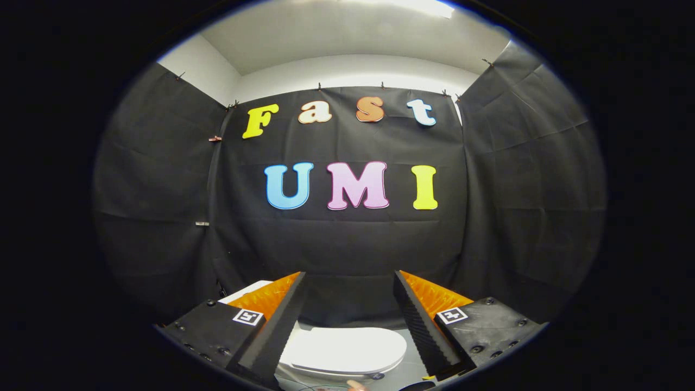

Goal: Open the toilet lid.

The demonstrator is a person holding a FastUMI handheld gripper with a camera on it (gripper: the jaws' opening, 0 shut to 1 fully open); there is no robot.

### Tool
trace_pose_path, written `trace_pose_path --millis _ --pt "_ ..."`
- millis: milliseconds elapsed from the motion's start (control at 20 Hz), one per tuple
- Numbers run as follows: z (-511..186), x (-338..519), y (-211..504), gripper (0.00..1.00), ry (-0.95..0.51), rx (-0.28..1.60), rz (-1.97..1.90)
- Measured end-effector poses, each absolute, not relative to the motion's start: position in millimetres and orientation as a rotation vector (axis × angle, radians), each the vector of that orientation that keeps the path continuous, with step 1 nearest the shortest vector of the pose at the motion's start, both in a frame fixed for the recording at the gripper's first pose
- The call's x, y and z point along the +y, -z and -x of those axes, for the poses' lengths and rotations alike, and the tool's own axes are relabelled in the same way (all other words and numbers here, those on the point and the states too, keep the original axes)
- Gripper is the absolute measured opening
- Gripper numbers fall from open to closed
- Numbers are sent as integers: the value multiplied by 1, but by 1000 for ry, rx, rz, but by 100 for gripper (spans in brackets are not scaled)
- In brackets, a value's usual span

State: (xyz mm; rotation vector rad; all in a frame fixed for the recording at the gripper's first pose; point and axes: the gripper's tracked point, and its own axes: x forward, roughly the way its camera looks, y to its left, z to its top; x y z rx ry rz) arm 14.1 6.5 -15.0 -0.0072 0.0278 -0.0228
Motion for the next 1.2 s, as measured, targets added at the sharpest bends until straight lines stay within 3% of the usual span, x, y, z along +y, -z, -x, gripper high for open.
trace_pose_path --millis 500,1200 --pt "-30 -17 48 100 42 75 -79" --pt "-73 -114 182 99 171 276 -341"
